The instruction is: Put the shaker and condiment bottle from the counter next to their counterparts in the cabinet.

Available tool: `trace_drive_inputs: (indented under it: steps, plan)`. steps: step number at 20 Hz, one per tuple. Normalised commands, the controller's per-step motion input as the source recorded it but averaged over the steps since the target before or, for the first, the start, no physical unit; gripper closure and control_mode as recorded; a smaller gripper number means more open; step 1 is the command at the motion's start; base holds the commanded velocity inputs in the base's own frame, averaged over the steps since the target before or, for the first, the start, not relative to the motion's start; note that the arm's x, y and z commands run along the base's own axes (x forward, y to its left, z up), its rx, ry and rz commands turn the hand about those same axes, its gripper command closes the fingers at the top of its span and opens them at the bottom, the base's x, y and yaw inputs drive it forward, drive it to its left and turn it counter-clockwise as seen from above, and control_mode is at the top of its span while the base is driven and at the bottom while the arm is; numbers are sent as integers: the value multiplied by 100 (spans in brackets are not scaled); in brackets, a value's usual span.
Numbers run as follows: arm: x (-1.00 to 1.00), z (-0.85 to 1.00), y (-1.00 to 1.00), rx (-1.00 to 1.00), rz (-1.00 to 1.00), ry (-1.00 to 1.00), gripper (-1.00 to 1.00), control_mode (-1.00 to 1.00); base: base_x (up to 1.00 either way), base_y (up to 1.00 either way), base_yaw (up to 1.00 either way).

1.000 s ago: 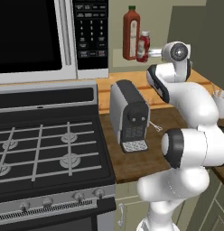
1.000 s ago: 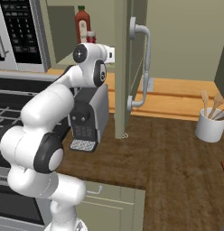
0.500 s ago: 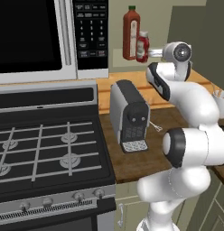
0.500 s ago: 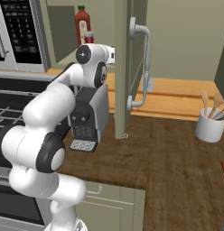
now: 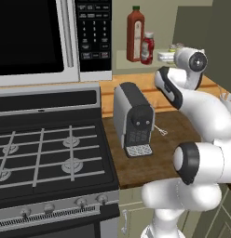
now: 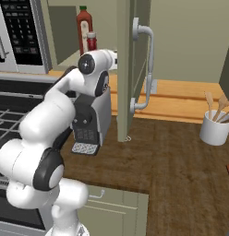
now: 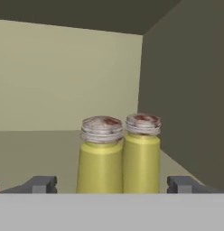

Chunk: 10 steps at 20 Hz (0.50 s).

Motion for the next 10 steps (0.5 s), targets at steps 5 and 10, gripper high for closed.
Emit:
trace_drive_inputs:
  steps: [5,10]
  plan:
    - [-41,0,5,0,1,-9,-100,-100,0,0,0]
    - [-20,0,46,0,10,-7,-100,-100,0,0,0]
